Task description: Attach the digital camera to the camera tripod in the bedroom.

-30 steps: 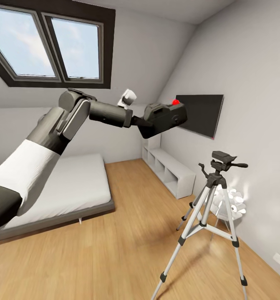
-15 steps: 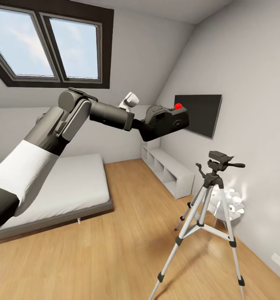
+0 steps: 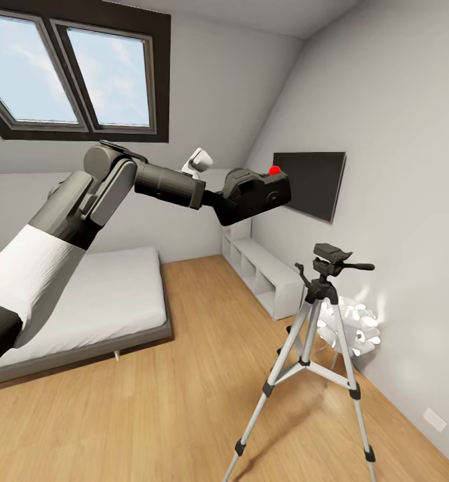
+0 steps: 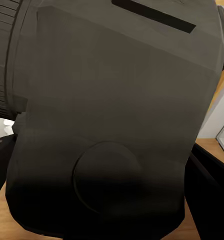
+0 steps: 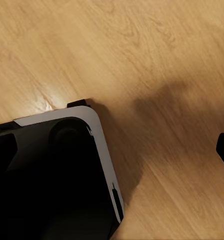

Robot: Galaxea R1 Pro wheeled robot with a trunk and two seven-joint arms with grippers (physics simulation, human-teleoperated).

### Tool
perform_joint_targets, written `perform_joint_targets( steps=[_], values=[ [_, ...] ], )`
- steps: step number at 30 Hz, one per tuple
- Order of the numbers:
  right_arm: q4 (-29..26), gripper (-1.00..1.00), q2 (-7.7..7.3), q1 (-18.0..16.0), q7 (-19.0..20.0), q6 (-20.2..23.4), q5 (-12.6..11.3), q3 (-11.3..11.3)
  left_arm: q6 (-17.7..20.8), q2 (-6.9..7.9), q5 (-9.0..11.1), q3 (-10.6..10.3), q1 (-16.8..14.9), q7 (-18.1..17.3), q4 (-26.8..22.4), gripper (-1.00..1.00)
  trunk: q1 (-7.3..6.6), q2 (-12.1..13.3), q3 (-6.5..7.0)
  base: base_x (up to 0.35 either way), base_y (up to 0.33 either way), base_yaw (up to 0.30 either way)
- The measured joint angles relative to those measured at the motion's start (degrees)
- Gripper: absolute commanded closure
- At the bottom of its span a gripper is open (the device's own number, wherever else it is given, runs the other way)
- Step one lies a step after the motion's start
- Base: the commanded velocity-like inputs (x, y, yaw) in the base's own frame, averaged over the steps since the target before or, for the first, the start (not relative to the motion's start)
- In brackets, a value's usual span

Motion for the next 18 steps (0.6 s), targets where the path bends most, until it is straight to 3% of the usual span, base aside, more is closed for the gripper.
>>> perform_joint_targets(
  steps=[10,18],
  values=[
    [0.0,-1.0,0.01,0.0,0.0,0.0,0.0,0.0,0.0,1.62,0.0,0.1,-0.1,-0.1,-0.2,1.0,0.0,0.0,-0.01,0.001,-0.01,0.032],
    [0.0,-1.0,0.09,0.0,0.0,0.0,0.0,0.0,0.0,2.4,0.0,0.3,-0.3,-0.1,-0.3,1.0,0.0,0.0,-0.01,0.0,-0.001,0.211]
  ],
)
